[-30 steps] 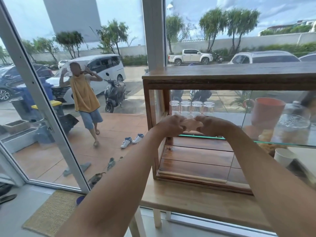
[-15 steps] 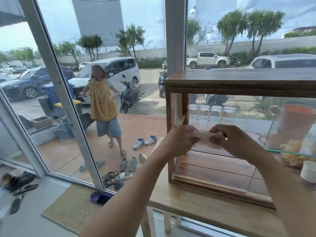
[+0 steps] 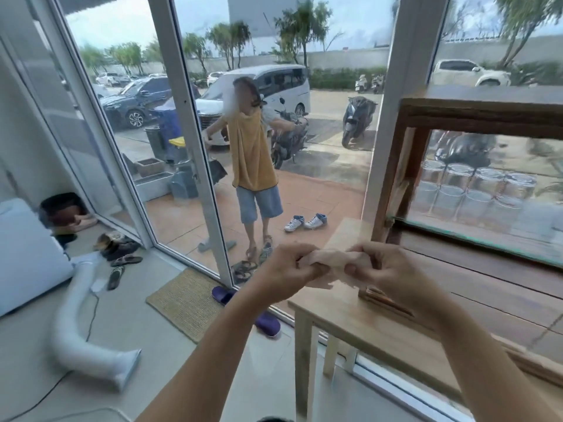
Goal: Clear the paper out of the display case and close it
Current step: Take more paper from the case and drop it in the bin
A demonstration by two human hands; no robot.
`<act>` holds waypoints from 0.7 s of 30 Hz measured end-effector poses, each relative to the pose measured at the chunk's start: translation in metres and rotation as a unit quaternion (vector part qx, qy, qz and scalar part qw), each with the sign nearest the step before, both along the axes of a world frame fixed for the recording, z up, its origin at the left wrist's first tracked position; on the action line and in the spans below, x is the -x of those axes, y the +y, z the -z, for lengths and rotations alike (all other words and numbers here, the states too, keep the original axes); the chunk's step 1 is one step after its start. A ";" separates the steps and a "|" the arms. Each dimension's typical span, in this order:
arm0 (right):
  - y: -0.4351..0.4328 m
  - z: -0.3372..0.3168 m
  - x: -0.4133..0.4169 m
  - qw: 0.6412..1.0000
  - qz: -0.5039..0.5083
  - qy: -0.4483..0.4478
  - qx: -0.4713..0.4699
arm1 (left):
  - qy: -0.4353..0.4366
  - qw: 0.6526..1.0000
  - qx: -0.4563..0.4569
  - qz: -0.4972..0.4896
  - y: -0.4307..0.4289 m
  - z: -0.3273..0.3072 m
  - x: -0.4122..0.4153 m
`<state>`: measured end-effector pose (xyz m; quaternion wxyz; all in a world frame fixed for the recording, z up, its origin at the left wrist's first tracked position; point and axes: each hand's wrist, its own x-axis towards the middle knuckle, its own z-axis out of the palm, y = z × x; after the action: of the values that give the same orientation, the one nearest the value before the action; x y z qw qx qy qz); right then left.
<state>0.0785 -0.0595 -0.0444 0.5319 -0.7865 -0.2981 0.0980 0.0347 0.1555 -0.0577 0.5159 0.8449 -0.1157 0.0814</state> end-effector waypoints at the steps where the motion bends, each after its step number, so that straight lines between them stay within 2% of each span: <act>1: 0.011 0.008 0.000 1.000 -0.013 0.018 -0.002 | 0.017 1.000 0.007 -0.010 0.010 0.006 0.006; 8: 0.086 0.067 0.004 0.988 -0.078 0.129 0.014 | 0.098 0.990 0.056 -0.091 0.071 0.062 0.052; 12: 0.120 0.108 0.013 0.967 -0.119 0.223 0.010 | 0.150 0.974 0.101 -0.135 0.099 0.104 0.076; 16: 0.144 0.160 0.023 0.940 -0.136 0.311 0.036 | 0.214 0.948 0.164 -0.170 0.119 0.158 0.098; 21: 0.162 0.246 0.040 0.907 -0.101 0.398 0.090 | 0.316 0.899 0.206 -0.223 0.124 0.247 0.120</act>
<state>0.0384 0.1027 -0.2903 0.5203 -0.6927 -0.1293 0.4824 -0.0849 0.2795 -0.3047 0.6559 0.7048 0.2646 -0.0547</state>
